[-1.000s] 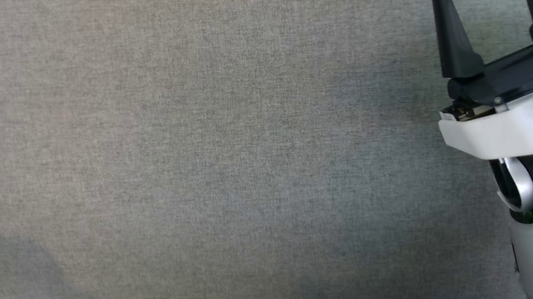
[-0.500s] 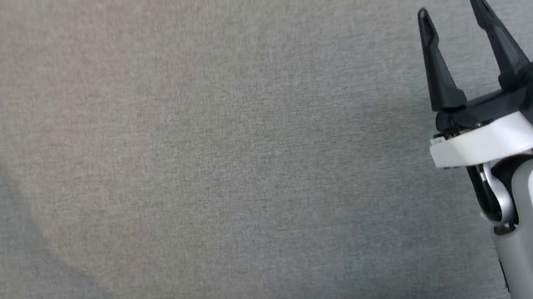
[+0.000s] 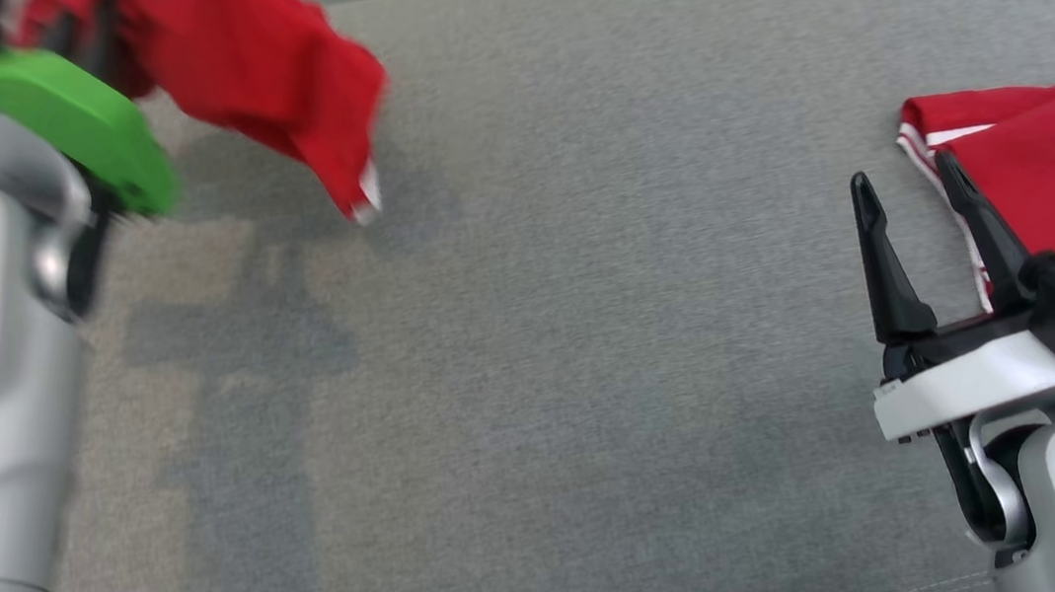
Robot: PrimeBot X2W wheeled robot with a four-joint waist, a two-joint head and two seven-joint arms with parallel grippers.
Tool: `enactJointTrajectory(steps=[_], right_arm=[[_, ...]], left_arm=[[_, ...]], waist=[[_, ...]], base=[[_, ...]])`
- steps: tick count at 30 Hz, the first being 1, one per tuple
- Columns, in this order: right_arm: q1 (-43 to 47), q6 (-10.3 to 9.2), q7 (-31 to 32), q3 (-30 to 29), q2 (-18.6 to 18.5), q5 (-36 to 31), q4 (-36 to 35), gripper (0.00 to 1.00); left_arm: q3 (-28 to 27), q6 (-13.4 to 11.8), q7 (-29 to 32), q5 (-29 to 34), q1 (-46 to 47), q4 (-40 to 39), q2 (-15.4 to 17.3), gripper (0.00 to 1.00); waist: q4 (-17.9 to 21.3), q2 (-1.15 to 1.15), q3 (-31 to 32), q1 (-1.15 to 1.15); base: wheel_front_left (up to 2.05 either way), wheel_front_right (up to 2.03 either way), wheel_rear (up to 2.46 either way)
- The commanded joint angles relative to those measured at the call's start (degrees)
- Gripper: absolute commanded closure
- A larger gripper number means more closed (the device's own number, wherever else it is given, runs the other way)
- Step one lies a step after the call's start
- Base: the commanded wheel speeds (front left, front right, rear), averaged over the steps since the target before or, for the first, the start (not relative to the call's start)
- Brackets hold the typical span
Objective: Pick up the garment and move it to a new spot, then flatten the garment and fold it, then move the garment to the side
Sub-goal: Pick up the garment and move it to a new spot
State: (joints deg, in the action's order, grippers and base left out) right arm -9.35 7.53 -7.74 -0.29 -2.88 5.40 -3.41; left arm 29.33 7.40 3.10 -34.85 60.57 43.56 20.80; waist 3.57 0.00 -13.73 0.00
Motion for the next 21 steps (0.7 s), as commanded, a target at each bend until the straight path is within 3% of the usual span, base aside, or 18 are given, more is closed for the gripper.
enactJointTrajectory(steps=[1,12,21], right_arm=[[1.39,-0.09,-0.47,-0.22,-0.03,0.45,0.40,0.00],[3.11,-0.09,-2.12,0.61,-0.02,1.95,2.26,0.00],[3.33,-0.09,-2.88,1.95,-0.03,2.71,4.41,0.00]], left_arm=[[1.19,0.09,-1.16,-0.49,-3.52,-0.90,-1.35,1.00],[7.43,0.04,-9.49,-2.91,-22.34,2.31,-11.61,1.00],[10.95,-1.33,-15.09,-0.40,-26.74,5.86,-15.29,1.00]], waist=[[4.22,0.00,4.22,0.00],[5.77,0.00,4.57,0.00],[5.09,0.00,5.25,0.00]], base=[[0.00,0.00,0.00],[0.00,0.00,0.00],[0.00,0.00,0.00]])
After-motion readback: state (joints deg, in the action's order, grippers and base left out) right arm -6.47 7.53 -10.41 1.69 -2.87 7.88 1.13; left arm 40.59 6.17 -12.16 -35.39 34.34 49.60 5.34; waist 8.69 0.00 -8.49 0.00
